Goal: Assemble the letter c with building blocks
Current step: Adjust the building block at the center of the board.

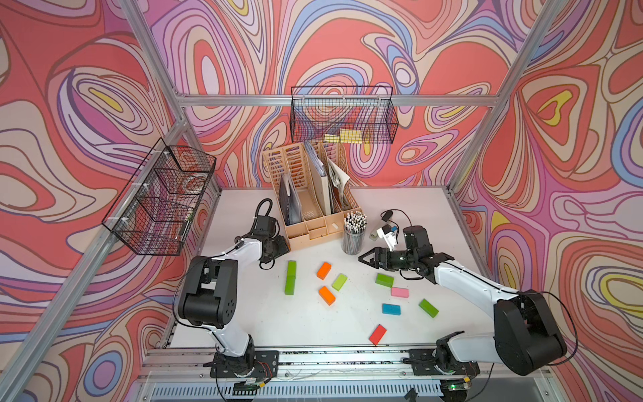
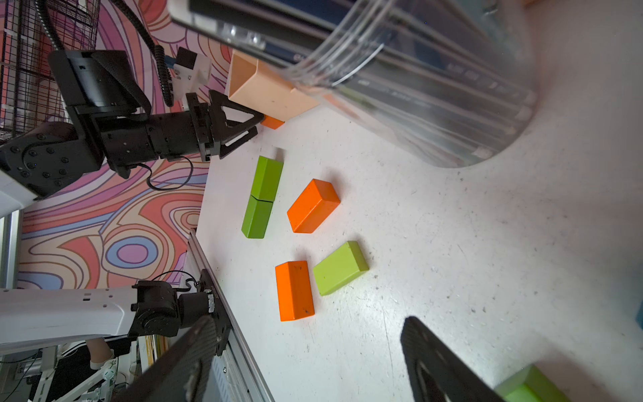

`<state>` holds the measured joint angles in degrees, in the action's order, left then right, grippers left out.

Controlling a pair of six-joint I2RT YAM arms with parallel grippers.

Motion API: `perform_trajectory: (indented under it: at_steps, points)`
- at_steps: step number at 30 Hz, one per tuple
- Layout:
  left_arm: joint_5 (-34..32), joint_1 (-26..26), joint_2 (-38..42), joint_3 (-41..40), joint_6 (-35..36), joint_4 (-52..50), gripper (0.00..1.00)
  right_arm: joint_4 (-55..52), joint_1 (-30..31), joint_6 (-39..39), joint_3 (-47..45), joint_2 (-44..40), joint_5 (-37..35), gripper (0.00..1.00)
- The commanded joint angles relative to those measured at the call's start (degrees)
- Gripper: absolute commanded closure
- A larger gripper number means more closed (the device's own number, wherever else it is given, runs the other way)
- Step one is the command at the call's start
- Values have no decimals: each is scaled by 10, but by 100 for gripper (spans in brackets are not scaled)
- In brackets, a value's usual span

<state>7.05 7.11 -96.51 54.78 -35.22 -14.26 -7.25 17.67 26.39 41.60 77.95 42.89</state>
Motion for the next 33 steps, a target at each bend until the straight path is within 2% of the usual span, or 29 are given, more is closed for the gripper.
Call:
perform_trajectory:
  at_steps: [1, 19, 27, 33]
  points:
    - [1, -8, -9, 18, -9, 17, 37, -1, 1, -10, 1, -1, -4, 13]
    - [46, -14, -61, 35, -14, 53, 37, -2, 2, -14, 3, 11, -8, 13]
    - [29, -14, -70, 47, -5, 26, 40, -5, 1, -18, 5, 11, -10, 13]
    - [-23, -15, -65, 48, 11, -20, 42, -7, 2, -19, 4, 9, -12, 12]
